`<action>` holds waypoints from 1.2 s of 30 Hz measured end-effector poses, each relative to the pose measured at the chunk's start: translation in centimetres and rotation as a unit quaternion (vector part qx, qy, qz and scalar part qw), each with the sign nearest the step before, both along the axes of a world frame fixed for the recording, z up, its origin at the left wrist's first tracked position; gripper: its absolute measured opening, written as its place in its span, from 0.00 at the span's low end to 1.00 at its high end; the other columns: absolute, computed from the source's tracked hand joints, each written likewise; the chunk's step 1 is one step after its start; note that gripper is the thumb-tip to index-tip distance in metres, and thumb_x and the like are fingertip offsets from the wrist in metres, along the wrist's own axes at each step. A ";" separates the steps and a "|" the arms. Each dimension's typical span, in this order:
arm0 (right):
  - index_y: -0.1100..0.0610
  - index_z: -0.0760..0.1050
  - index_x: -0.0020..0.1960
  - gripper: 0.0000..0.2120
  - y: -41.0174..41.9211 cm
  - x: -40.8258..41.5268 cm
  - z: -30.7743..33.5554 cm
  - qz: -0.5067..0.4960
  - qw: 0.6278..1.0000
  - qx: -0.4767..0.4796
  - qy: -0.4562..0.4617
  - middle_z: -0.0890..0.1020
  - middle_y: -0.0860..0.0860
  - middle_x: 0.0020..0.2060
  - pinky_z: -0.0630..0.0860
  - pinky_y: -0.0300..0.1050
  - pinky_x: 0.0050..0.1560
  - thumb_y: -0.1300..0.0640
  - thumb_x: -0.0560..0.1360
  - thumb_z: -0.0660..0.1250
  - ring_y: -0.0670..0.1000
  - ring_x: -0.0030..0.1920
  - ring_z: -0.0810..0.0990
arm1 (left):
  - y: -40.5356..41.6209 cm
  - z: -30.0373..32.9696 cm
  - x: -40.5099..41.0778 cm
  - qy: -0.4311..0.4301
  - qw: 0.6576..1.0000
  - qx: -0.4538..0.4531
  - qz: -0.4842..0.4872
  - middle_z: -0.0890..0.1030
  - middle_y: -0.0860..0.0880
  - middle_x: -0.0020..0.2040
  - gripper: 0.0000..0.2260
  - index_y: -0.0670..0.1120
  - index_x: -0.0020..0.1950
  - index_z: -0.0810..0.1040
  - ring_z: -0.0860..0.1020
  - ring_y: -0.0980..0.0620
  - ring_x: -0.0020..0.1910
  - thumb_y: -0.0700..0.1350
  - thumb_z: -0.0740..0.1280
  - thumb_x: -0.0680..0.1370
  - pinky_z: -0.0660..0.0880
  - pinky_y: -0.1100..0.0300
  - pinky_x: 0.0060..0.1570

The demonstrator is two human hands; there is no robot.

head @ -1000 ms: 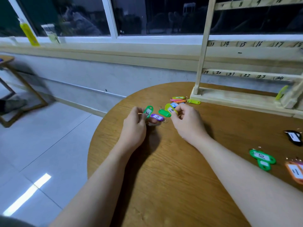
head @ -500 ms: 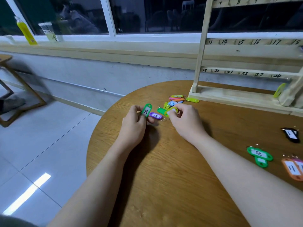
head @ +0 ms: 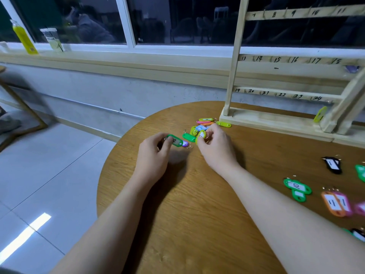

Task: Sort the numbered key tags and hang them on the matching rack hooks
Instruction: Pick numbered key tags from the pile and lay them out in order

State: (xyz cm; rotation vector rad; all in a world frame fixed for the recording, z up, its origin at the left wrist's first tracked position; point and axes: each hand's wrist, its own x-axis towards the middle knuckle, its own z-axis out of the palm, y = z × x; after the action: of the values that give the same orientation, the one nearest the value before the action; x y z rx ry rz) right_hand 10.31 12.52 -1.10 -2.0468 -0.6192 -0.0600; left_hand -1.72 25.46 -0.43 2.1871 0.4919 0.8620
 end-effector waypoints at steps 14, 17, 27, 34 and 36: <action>0.53 0.80 0.46 0.06 -21.6 -5.6 10.3 0.049 0.990 0.090 0.099 0.84 0.50 0.34 0.68 0.37 0.27 0.63 0.77 0.72 0.46 0.27 0.75 | -11.9 6.4 -2.8 -0.024 0.992 0.019 -0.118 0.79 0.56 0.36 0.05 0.49 0.53 0.84 0.70 0.58 0.31 0.44 0.73 0.77 0.65 0.70 0.32; 0.59 0.82 0.52 0.04 -29.5 -9.1 11.8 0.011 0.996 0.034 0.080 0.81 0.57 0.31 0.68 0.37 0.28 0.62 0.80 0.69 0.44 0.26 0.74 | -18.5 8.2 -3.4 -0.019 0.976 0.026 -0.214 0.81 0.53 0.39 0.02 0.48 0.47 0.82 0.72 0.58 0.33 0.44 0.74 0.77 0.66 0.72 0.34; 0.50 0.81 0.45 0.10 -48.2 -17.4 9.1 -0.139 0.988 -0.059 0.024 0.82 0.54 0.32 0.74 0.40 0.36 0.61 0.81 0.66 0.44 0.30 0.79 | -36.3 7.2 -5.0 0.058 0.885 0.044 -0.461 0.81 0.55 0.37 0.05 0.52 0.44 0.79 0.76 0.59 0.37 0.43 0.72 0.78 0.69 0.66 0.39; 0.49 0.83 0.43 0.10 -54.8 -21.1 5.9 -0.219 0.973 0.013 0.076 0.83 0.54 0.37 0.80 0.51 0.44 0.64 0.76 0.73 0.54 0.37 0.82 | -43.5 5.5 -5.6 0.126 0.842 0.050 -0.522 0.81 0.59 0.37 0.05 0.52 0.44 0.81 0.78 0.63 0.40 0.43 0.72 0.78 0.69 0.71 0.39; 0.50 0.83 0.44 0.09 -55.9 -21.8 4.9 -0.238 0.967 0.018 0.086 0.83 0.53 0.37 0.80 0.51 0.45 0.64 0.76 0.73 0.54 0.37 0.81 | -45.1 5.1 -5.6 0.149 0.832 0.049 -0.531 0.83 0.59 0.40 0.03 0.53 0.45 0.81 0.79 0.63 0.43 0.45 0.72 0.78 0.72 0.69 0.42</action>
State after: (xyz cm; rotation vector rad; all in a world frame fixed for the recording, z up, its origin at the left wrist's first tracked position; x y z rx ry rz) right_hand -11.45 -43.34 3.80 -2.0971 -0.0086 -0.1705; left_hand -7.28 -19.61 4.70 2.2062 -0.6417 -0.0774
